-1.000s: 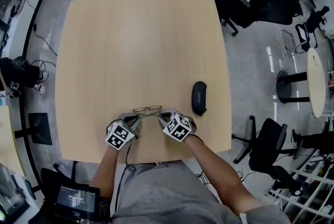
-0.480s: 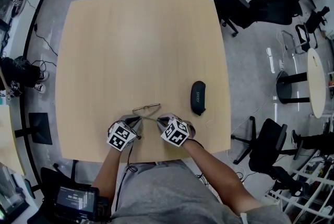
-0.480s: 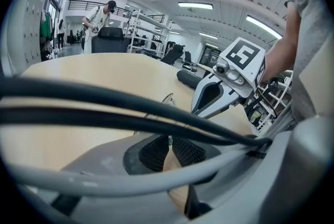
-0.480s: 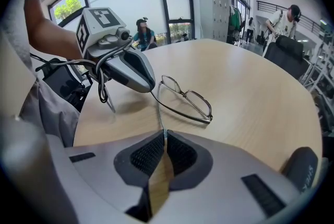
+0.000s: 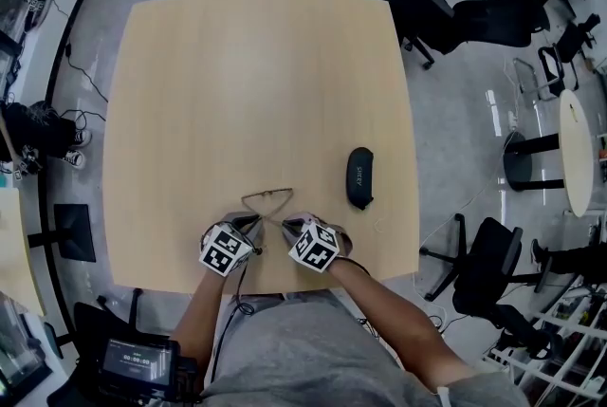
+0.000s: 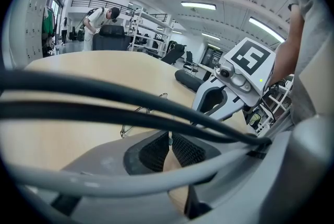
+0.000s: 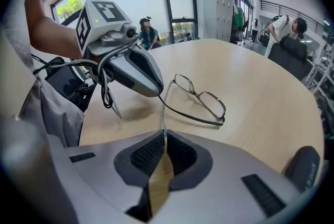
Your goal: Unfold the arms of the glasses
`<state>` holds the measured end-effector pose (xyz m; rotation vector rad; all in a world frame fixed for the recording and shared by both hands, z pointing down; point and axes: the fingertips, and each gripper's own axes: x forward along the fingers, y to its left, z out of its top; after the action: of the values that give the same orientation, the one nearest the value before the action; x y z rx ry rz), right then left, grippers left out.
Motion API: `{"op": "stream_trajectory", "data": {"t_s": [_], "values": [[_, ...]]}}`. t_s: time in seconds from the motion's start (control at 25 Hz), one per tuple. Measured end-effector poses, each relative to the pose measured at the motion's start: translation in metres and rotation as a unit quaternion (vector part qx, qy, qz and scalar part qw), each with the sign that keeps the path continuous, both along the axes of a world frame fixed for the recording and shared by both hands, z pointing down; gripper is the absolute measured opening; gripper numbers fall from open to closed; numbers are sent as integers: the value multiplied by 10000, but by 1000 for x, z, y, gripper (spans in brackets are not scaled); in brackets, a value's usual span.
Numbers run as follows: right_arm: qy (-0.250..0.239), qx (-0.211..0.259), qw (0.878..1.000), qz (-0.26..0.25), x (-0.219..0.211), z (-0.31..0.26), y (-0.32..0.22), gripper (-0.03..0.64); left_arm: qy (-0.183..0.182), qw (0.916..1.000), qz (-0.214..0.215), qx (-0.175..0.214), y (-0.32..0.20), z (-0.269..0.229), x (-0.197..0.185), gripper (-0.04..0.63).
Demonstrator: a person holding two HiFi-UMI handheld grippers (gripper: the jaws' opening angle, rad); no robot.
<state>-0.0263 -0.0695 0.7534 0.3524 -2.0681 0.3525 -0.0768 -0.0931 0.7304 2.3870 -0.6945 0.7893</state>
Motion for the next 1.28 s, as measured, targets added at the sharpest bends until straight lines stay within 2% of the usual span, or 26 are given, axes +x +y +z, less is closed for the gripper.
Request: {"op": "stream_trajectory", "data": {"t_s": [0.64,1.16,1.2,1.28], "values": [[-57,12,10000,14,-24,-5,21,25,63,9998,1,-185,15,-2,15,23],[-382,-294,9980,-403,-35,-10,33,31,162,9994,20,-304,19,3,20,23],[-402,-332,9977,-432,-33,-12,32,37,194,9993,55,-304,20,2,22,23],[-429,-411,9970,-495,-30,-17,31,106,248,9991,151,-294,22,1,25,23]]}}
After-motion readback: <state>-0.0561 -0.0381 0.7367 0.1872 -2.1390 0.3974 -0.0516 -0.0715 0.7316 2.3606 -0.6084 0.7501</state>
